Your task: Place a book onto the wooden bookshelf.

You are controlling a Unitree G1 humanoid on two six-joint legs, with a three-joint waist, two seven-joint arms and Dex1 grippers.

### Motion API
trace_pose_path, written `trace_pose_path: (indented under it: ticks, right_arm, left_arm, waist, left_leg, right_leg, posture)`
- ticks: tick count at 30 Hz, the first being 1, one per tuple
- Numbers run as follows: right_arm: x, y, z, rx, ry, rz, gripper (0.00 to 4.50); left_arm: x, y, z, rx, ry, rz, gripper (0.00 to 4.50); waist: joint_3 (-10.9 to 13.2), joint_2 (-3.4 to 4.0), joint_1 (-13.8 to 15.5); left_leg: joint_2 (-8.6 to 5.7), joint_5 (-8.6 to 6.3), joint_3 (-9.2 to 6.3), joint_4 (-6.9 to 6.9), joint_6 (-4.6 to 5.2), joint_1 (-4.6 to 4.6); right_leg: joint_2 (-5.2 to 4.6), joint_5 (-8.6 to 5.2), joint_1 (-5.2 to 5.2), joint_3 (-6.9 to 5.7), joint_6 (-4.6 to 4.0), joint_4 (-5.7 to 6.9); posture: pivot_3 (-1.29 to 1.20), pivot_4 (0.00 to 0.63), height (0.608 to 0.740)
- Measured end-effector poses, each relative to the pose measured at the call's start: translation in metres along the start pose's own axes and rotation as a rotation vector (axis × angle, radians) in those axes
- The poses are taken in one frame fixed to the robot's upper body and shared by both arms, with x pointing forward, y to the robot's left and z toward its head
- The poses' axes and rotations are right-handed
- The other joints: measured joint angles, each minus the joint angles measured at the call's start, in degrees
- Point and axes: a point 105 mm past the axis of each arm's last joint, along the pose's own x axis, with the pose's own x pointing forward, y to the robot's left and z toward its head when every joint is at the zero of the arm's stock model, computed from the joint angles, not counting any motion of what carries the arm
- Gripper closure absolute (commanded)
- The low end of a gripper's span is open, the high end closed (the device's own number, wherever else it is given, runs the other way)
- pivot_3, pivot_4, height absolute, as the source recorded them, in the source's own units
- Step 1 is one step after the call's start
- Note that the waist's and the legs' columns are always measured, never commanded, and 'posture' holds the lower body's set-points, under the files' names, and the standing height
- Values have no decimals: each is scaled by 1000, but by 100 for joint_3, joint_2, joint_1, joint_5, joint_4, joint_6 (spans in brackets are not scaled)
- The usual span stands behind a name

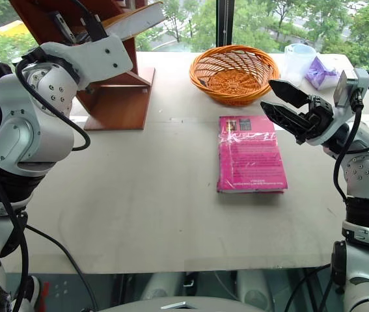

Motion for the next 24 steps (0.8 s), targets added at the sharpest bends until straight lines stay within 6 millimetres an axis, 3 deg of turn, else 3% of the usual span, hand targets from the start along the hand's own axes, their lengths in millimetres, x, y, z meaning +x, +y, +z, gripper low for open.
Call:
trace_pose_path:
  ticks: [11,21,24]
  right_arm:
    - [1,-1,3,-21,11,-3,0]
    - [-1,-1,1,-22,19,-8,0]
    - [-2,-1,0,-17,21,-13,0]
  left_arm:
    - [-17,2,-10,82,93,16,4484]
    - [-16,9,-18,62,149,58,183]
    - [-14,10,-17,61,144,74,81]
  waist:
    - [0,0,-90]
    - [0,0,-84]
    - [0,0,-64]
  left_leg:
    - [4,-1,16,-9,1,-12]
    - [14,-1,20,-7,1,-9]
    - [14,-1,26,-6,1,-9]
  right_leg:
    - [1,0,-20,20,0,0]
    - [10,0,-21,27,0,3]
    - [8,0,-21,31,0,2]
  posture:
    - [0,150,740]
    - [0,150,740]
    - [0,150,740]
